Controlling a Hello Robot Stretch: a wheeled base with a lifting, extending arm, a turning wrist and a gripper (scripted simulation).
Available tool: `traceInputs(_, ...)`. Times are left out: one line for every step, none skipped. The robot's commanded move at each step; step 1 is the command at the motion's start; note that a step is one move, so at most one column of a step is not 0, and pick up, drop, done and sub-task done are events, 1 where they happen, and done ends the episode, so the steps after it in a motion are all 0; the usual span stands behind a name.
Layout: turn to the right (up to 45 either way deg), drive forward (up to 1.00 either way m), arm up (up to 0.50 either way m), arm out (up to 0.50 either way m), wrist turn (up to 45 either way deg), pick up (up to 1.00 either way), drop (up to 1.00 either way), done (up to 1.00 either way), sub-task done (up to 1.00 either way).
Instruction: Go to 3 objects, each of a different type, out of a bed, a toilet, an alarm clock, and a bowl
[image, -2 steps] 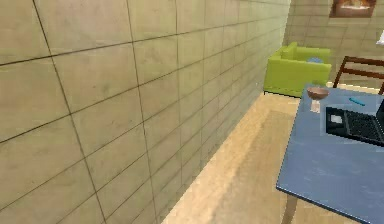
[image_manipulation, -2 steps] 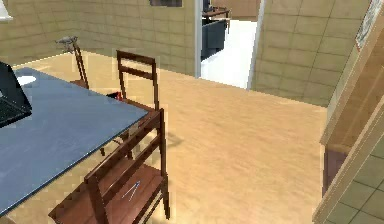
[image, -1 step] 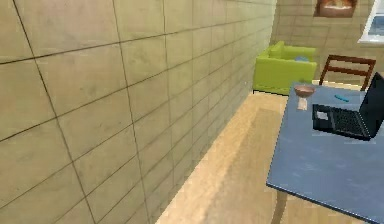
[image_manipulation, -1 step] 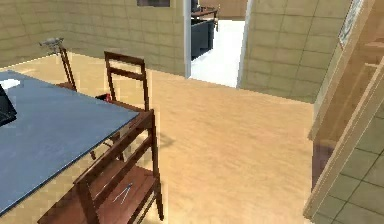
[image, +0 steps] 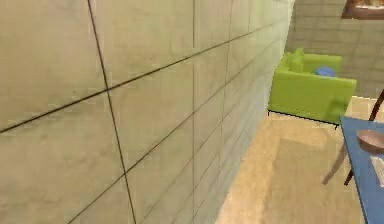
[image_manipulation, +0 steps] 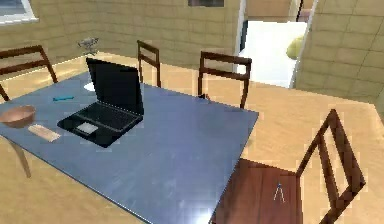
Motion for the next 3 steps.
traceInputs(36.0,0.00,0.00,0.00,0.0,0.00,0.00,0.00,0.00)
traceInputs(0.0,0.55,0.00,0.00,0.0,0.00,0.00,0.00,0.00)
traceInputs(15.0,0.00,0.00,0.00,0.0,0.00,0.00,0.00,0.00)
